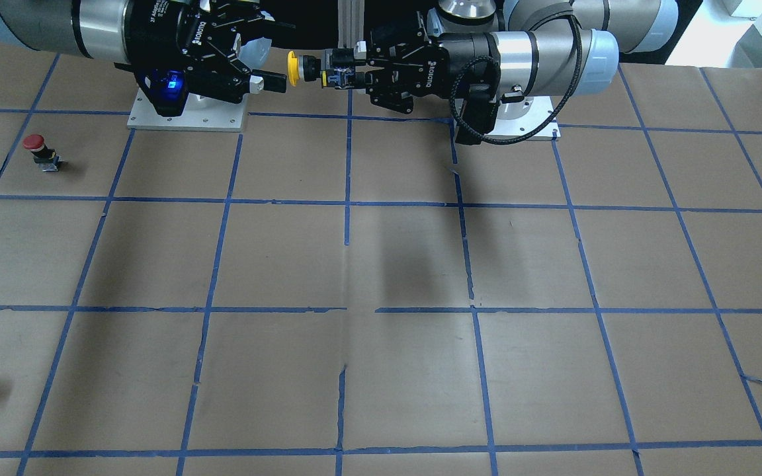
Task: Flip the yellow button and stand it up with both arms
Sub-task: 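Close the right gripper on the yellow cap held by the left gripper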
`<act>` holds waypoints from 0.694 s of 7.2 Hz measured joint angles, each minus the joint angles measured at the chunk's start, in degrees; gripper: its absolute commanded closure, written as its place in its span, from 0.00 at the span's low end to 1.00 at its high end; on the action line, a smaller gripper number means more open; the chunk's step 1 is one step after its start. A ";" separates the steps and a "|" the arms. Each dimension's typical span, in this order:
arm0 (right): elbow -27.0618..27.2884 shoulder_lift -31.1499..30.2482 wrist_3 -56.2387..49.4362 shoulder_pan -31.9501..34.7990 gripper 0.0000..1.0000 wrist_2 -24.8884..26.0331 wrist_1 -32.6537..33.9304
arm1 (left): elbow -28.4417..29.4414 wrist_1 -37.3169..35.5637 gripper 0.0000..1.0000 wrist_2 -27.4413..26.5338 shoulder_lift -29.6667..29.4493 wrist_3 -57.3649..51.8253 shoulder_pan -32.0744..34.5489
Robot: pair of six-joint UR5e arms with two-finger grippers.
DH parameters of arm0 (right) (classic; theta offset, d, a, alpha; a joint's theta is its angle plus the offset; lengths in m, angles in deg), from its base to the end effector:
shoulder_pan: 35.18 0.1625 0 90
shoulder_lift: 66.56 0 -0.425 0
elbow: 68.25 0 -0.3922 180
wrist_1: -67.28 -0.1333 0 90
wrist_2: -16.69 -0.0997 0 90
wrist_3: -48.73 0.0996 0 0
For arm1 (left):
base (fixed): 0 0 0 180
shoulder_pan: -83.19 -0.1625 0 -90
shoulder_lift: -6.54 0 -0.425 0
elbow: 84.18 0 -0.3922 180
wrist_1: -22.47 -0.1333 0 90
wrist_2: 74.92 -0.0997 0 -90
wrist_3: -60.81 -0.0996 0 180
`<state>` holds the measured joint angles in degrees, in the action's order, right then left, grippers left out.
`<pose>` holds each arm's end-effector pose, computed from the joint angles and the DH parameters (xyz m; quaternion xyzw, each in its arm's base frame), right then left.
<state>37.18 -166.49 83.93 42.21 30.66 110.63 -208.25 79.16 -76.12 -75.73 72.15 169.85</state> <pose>0.1460 -0.4008 0.4501 0.5342 0.5373 0.4479 0.4746 -0.2096 -0.4064 0.4196 0.0489 -0.7127 -0.0054 0.6997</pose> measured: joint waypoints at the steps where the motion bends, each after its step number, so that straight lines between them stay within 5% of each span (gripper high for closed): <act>1: 0.00 0.09 -0.01 0.63 0.00 -0.14 0.00 | 0.00 0.00 1.00 0.05 0.00 0.00 0.00; 2: 0.00 0.12 0.04 1.40 0.03 -0.17 -0.03 | -0.03 0.00 1.00 0.11 0.01 0.00 0.00; 5: -0.02 0.27 0.14 1.95 0.60 -0.05 0.01 | -0.32 0.04 1.00 0.17 0.07 0.00 0.00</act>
<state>37.16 -166.23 84.07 44.17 30.61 110.64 -208.57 79.19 -75.95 -75.67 72.15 169.85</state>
